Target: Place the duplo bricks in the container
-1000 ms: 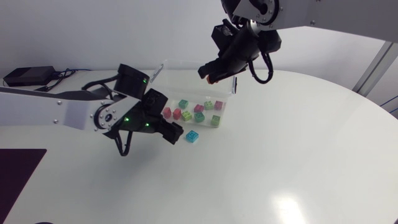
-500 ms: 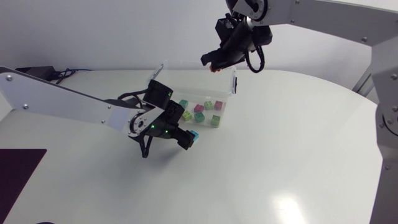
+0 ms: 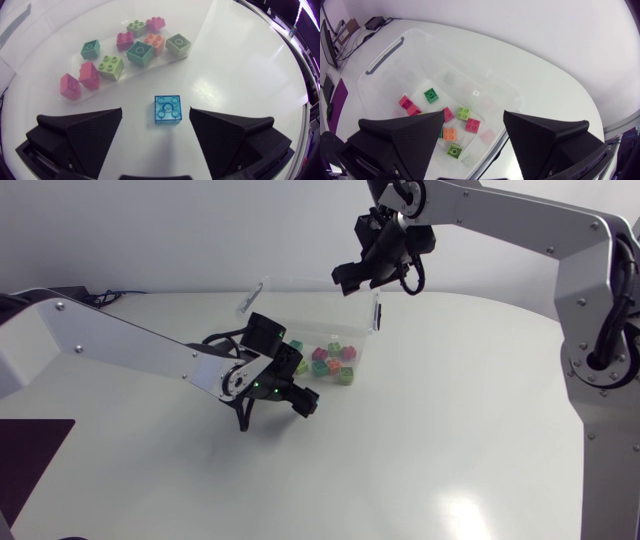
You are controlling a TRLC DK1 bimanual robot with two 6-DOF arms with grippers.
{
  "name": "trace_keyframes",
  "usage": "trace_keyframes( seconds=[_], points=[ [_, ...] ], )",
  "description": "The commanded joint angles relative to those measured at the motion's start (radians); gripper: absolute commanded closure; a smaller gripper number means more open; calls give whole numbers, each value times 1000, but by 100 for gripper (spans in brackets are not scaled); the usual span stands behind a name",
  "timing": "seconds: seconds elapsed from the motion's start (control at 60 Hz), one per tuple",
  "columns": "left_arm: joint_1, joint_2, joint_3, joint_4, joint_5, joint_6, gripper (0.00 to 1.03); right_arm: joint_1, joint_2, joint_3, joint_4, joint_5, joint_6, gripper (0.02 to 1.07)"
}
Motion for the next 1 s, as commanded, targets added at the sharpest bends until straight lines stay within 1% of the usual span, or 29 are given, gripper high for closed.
trace_keyframes(
  seconds=[0.0,0.05,0.167,0.3,0.383,0.433,0.45,0.617,0.767,0.867,0.983],
  points=[
    [-10,24,39,0,-7,-25,12,13,-63,-61,-2,14,12,14],
    [-12,29,55,-27,-7,-27,12,14,-101,-107,13,15,10,14],
    [-16,47,119,-139,-9,-28,12,16,-189,-230,48,15,6,14],
    [-15,63,173,-244,-9,-24,12,11,-279,-358,79,9,-8,14],
    [-15,72,199,-293,-7,-19,12,2,-313,-407,93,1,-13,14],
    [-18,77,208,-311,-9,-19,18,-6,-328,-434,99,-3,-16,14],
    [-19,86,225,-334,-9,-19,19,-15,-342,-455,104,-14,-17,14],
    [-19,124,312,-457,-7,-21,19,-44,-377,-513,119,-34,-27,14],
    [-19,179,423,-609,-7,-25,20,-61,-399,-547,128,-46,-34,14],
    [-21,204,472,-659,-7,-25,20,-73,-411,-579,142,-52,-39,14],
    [-38,228,515,-699,-4,-28,23,-82,-422,-596,148,-55,-43,14]
  ],
)
